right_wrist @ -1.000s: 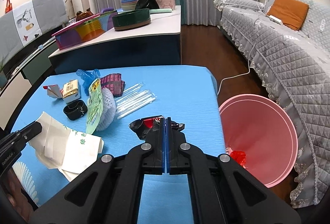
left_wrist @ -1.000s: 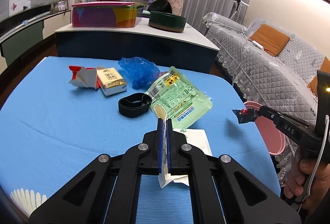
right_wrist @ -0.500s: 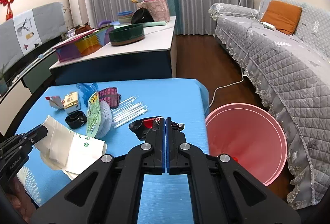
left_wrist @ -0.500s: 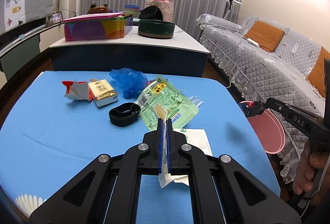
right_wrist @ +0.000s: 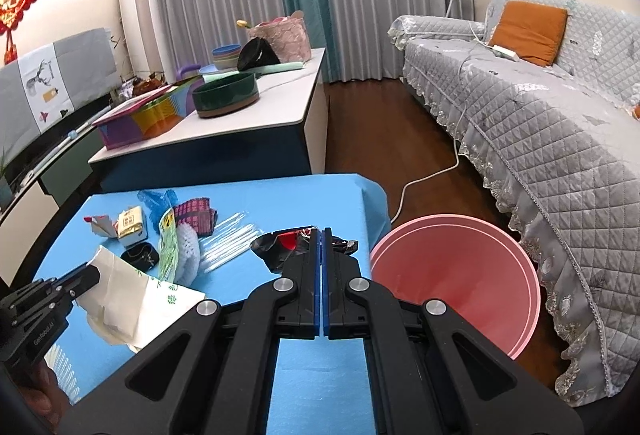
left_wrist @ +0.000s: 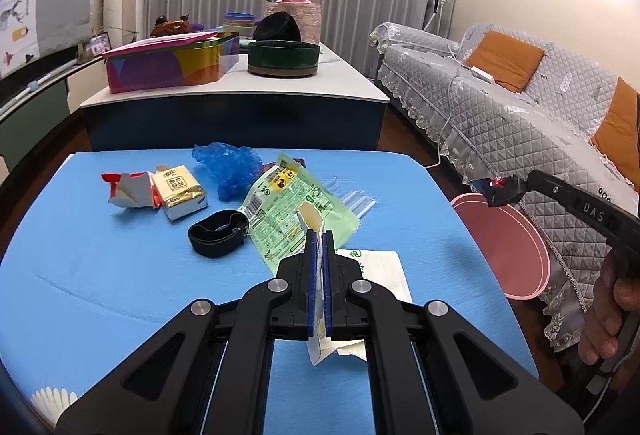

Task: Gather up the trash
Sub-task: 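Carry both items over the pink bin and open both grippers to drop them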

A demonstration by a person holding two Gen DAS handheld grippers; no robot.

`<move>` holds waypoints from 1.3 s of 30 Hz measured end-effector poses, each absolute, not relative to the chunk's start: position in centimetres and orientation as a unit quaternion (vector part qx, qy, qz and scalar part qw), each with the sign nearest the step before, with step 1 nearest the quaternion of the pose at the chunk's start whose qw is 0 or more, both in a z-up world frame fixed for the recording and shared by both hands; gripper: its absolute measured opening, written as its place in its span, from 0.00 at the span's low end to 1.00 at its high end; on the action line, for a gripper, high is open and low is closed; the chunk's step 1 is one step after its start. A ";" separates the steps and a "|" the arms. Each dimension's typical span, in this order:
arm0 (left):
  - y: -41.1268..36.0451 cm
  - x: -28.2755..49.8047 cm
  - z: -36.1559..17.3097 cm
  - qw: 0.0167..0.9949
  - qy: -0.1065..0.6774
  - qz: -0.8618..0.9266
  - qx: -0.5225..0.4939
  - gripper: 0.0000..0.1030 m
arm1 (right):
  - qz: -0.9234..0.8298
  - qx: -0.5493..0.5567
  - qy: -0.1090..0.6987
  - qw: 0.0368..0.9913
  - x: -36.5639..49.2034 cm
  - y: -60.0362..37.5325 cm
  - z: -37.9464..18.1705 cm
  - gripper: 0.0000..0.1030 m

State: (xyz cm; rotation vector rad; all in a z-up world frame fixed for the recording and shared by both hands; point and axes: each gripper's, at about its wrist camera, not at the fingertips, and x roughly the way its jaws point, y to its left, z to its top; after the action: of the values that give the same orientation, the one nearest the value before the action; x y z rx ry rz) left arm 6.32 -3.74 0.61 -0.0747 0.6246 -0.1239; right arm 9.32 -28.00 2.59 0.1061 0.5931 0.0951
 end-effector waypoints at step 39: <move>-13.4 11.2 3.2 0.943 0.307 -0.126 -0.018 0.03 | -0.024 0.104 0.257 0.961 10.9 -37.0 4.8 0.00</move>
State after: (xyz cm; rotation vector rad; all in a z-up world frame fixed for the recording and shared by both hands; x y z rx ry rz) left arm 11.20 -13.36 3.17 -0.0369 0.6269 -0.2576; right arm 10.87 -36.98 4.81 0.2102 0.5211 -0.0478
